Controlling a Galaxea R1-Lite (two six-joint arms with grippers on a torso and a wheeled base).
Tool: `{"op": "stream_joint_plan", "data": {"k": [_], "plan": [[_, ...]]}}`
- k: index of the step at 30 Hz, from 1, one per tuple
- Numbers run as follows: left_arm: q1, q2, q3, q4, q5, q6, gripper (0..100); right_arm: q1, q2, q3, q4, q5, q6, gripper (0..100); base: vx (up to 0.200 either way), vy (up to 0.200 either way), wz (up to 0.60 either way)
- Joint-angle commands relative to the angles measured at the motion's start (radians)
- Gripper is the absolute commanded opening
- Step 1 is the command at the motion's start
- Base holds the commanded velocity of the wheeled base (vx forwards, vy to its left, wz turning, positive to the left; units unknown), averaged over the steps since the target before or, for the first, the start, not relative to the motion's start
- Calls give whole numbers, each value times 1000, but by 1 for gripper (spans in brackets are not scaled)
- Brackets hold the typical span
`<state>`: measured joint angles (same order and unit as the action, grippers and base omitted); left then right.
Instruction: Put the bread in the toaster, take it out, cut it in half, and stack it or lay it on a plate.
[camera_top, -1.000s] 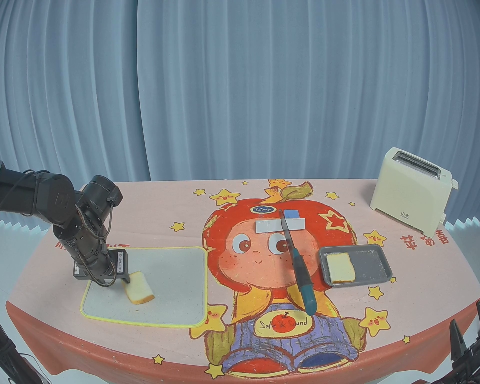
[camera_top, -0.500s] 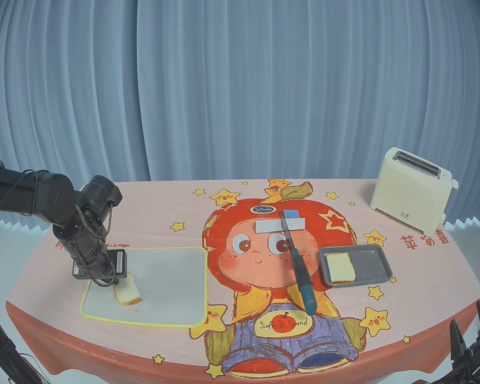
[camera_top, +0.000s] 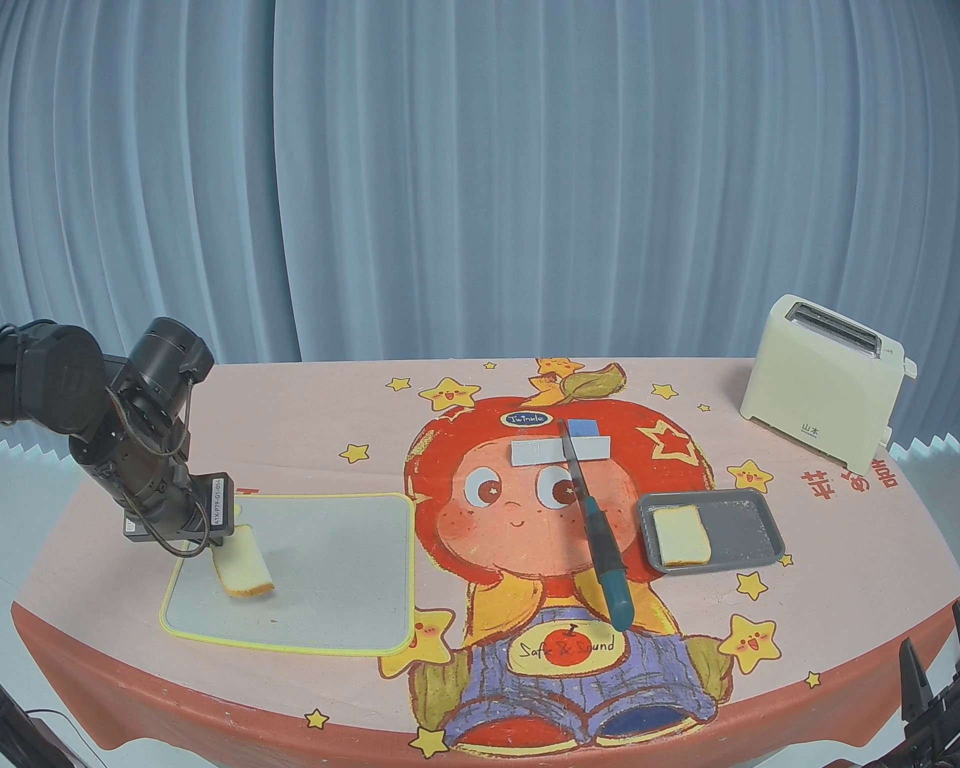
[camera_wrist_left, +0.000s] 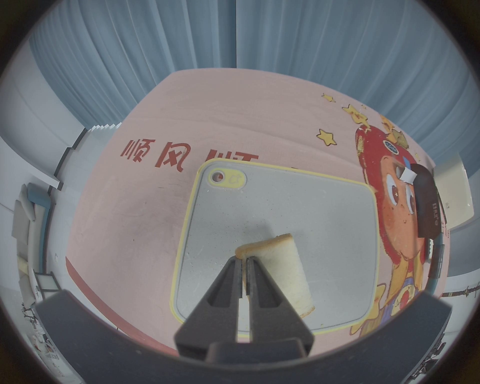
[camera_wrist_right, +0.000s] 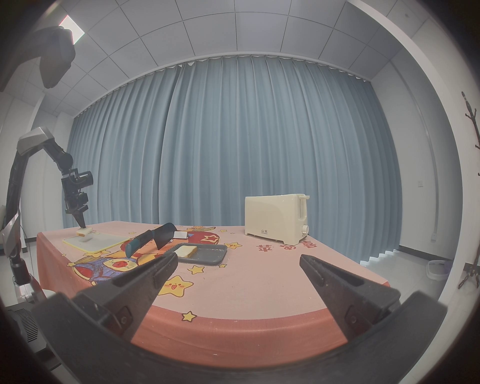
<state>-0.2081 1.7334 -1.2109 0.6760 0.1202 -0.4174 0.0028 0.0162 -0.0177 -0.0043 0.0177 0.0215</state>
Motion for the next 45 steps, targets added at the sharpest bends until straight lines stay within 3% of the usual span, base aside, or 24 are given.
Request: {"op": "stream_joint_plan", "data": {"k": [1,6,12,45], "plan": [[-4,-106,14,2,-4,2,0,0,-16,18,0,1,0,100,0,0,0],[1,-164,28,2,-1,9,0,0,-16,18,0,1,0,100,0,0,0],[29,-213,27,-4,-4,65,0,0,-16,18,0,1,0,100,0,0,0],[32,-265,42,-6,-7,68,0,0,-16,18,0,1,0,100,0,0,0]]}}
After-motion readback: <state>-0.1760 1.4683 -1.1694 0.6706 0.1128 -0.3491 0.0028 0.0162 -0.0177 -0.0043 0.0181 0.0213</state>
